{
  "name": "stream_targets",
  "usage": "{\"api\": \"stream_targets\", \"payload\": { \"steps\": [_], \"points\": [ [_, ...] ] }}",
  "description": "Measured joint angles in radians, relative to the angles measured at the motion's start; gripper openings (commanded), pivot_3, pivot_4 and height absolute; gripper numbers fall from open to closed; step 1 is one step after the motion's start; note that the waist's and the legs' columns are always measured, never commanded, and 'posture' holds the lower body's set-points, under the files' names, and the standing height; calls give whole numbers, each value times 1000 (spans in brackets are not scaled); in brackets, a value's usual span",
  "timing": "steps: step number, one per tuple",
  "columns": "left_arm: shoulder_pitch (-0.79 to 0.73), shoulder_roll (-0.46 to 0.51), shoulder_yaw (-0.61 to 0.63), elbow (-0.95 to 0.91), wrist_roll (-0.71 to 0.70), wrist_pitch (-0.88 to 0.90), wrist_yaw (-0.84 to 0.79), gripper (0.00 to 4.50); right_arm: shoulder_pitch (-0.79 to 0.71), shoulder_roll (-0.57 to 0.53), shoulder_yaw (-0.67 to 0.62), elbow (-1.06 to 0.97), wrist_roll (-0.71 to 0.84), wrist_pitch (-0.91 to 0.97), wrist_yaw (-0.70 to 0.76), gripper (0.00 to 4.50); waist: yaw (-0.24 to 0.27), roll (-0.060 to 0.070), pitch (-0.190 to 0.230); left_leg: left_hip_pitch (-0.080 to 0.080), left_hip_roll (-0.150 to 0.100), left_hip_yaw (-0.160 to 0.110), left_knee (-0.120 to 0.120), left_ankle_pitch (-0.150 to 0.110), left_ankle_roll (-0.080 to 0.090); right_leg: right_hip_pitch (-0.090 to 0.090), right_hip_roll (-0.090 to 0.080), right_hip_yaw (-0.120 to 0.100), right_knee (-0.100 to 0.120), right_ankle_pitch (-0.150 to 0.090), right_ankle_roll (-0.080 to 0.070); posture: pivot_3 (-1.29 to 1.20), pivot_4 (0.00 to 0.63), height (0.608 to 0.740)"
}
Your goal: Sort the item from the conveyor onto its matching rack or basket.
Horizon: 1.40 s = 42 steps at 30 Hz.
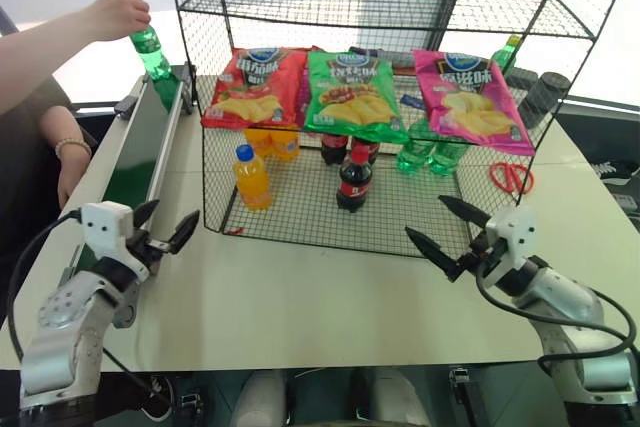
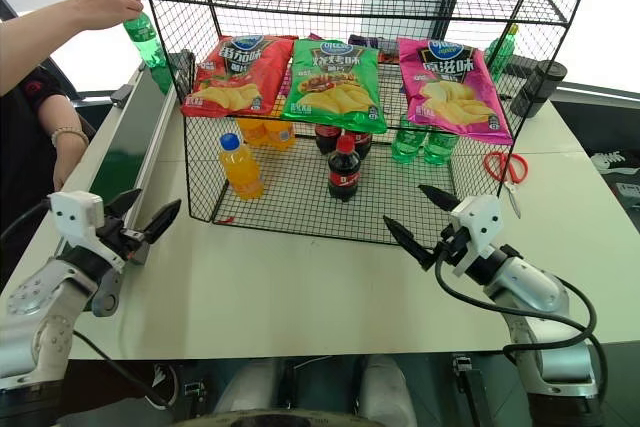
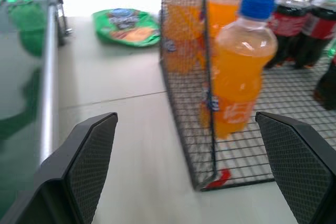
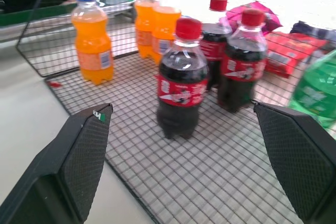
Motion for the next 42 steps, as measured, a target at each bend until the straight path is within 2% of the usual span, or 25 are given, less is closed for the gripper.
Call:
{"api": "stream_targets", "payload": {
  "steps": [5,17,22,29,42],
  "points": [
    [-26,-41,90,32,-5,-38,112,4500,-51,23,65,1,-7,8,-1,4491,1,0,0,0,0,0,0,0,0,0,0,0,0,0,0,0,150,724],
    [-56,-103,85,97,108,-137,266,4500,-72,72,135,13,-66,39,-53,4491,0,-3,-2,0,0,0,0,0,0,0,0,0,0,0,0,0,150,724],
    [-76,-110,84,112,121,-153,291,4500,-44,106,178,-48,-54,73,-69,4491,0,-3,-2,0,0,0,0,0,0,0,0,-1,0,0,0,0,150,724],
    [-87,-113,78,120,129,-165,294,4500,6,137,329,-148,-48,82,-37,4491,-1,-4,-2,0,0,0,0,0,0,-1,0,0,0,0,0,0,150,724],
    [-55,-129,79,156,126,-211,268,4500,-17,137,332,-120,-22,88,15,4491,0,-6,-4,-1,0,0,0,0,0,-1,0,-1,0,0,0,0,150,724]
  ]
}}
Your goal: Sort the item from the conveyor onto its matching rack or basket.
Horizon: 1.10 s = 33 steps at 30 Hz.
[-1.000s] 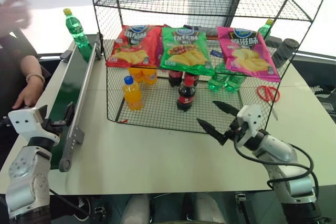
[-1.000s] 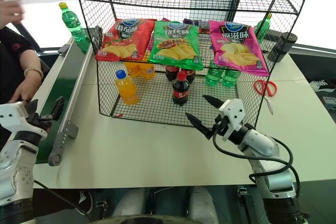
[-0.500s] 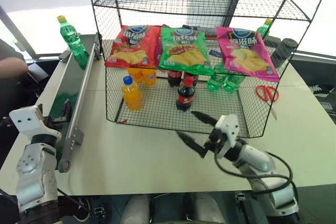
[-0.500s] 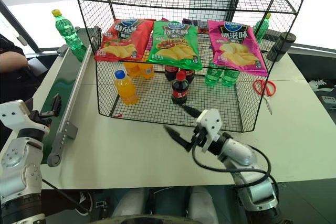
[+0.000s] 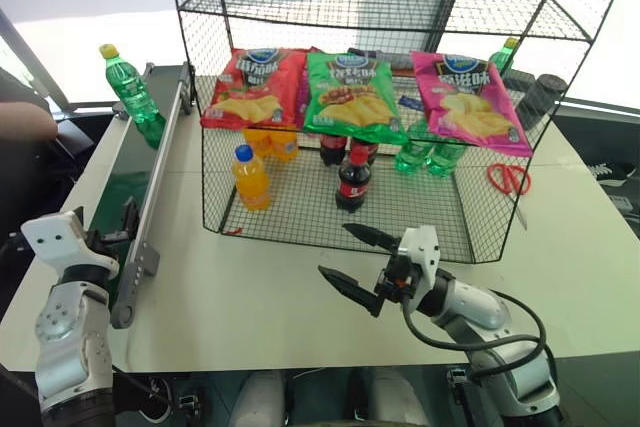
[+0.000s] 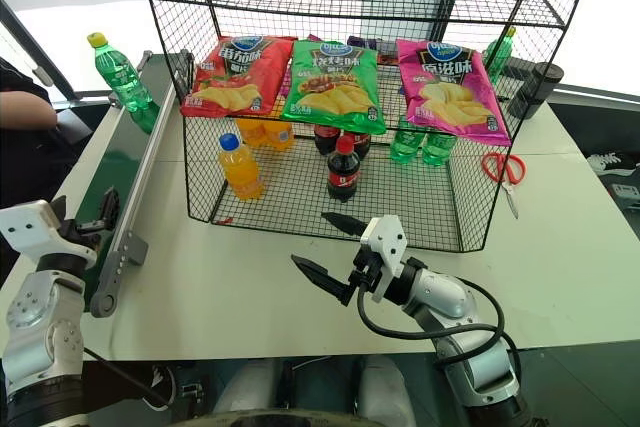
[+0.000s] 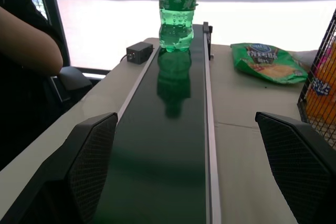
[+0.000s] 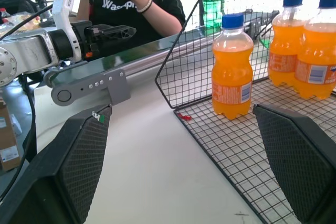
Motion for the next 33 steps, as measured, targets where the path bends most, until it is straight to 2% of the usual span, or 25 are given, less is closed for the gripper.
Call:
{"api": "stream_targets", "payload": {
  "steps": [33],
  "points": [
    [15,-9,13,35,-3,-50,38,4500,-25,14,16,19,33,1,38,4491,0,0,0,0,0,0,0,0,0,-1,-1,0,0,0,0,0,150,724]
  ]
}}
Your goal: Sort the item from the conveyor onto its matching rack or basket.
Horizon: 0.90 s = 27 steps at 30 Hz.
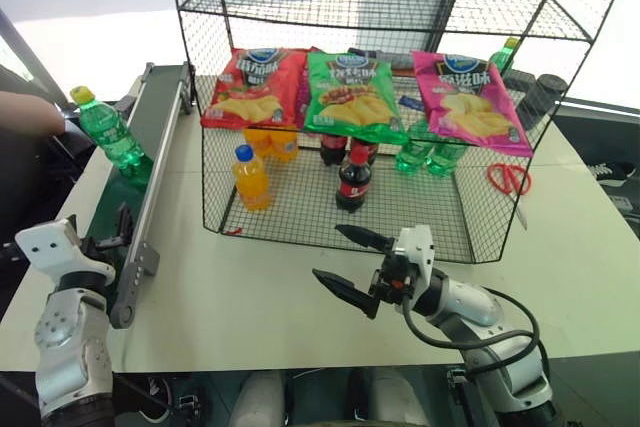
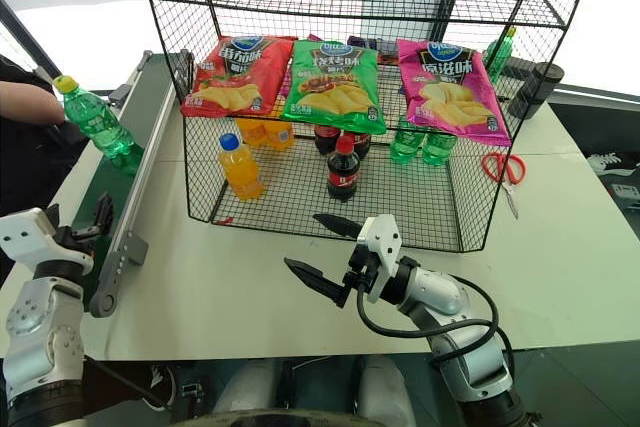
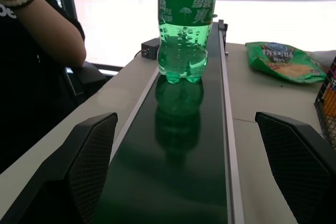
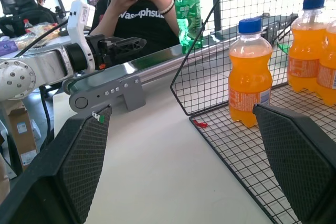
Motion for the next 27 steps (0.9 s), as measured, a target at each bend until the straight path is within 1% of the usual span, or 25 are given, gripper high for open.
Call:
{"api": "stream_targets", "payload": {
  "steps": [13,27],
  "points": [
    [0,-11,7,77,3,-67,21,4500,-31,1,2,0,8,29,0,4491,0,0,0,0,0,0,0,0,0,-1,-1,0,0,0,0,0,150,724],
    [-10,-14,7,109,-4,-124,8,4500,-44,-2,2,0,27,50,1,4491,0,0,0,-1,0,0,-1,0,0,-1,-1,0,0,0,0,0,150,724]
  ]
}}
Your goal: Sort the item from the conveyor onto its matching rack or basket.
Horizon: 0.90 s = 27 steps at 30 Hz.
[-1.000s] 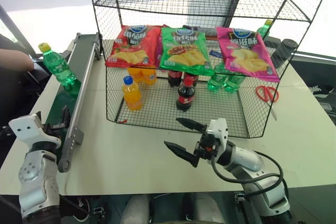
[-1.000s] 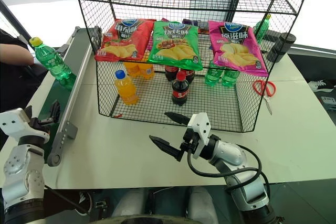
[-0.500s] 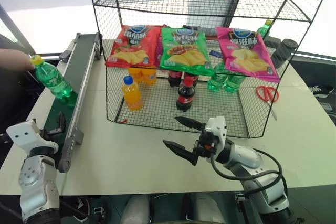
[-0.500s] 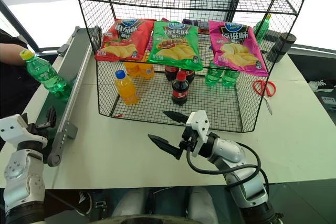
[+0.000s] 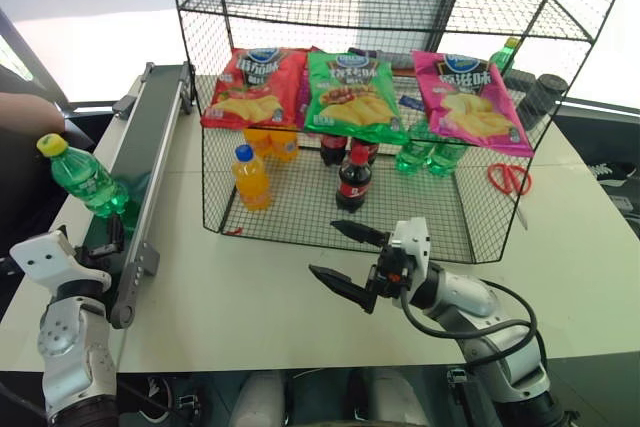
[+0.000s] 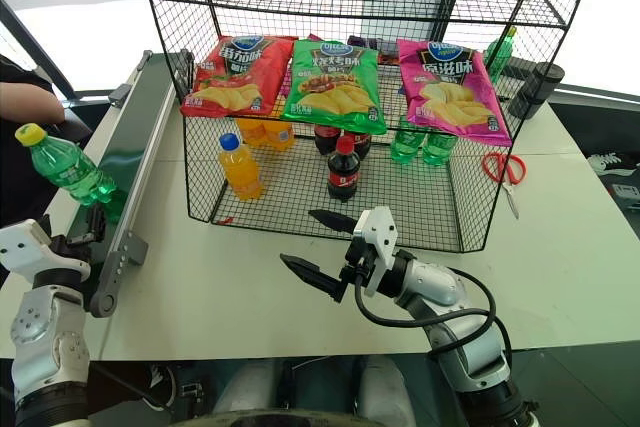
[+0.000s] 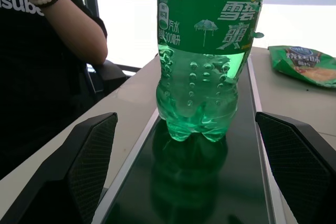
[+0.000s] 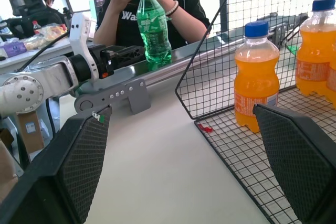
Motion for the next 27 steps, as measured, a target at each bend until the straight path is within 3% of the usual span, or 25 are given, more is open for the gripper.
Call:
{"api": "stream_targets", "payload": {
  "steps": [11,13,16,17,27],
  "points": [
    [-1,1,0,0,2,-19,-7,4500,0,-6,0,0,10,2,7,4491,0,0,0,0,0,0,0,0,0,0,0,0,0,0,0,0,150,724],
    [-1,3,0,1,3,-21,-7,3955,0,-6,0,0,12,2,7,4500,0,0,0,0,0,0,0,0,0,0,0,0,0,0,0,0,150,724],
    [-1,5,4,12,5,-33,-6,2723,0,-7,0,0,17,8,7,4500,1,0,0,0,0,0,0,0,0,0,0,0,0,0,0,0,150,724],
    [0,6,4,13,6,-35,-6,2592,0,-7,0,0,18,12,6,4500,1,0,0,0,0,0,0,0,0,0,0,0,0,0,0,0,150,724],
    [18,18,-5,5,23,-46,-39,2592,-20,-7,-1,-1,21,42,-5,4500,1,-1,0,-1,0,0,0,0,0,-1,-1,0,0,0,0,0,150,724]
  ]
}}
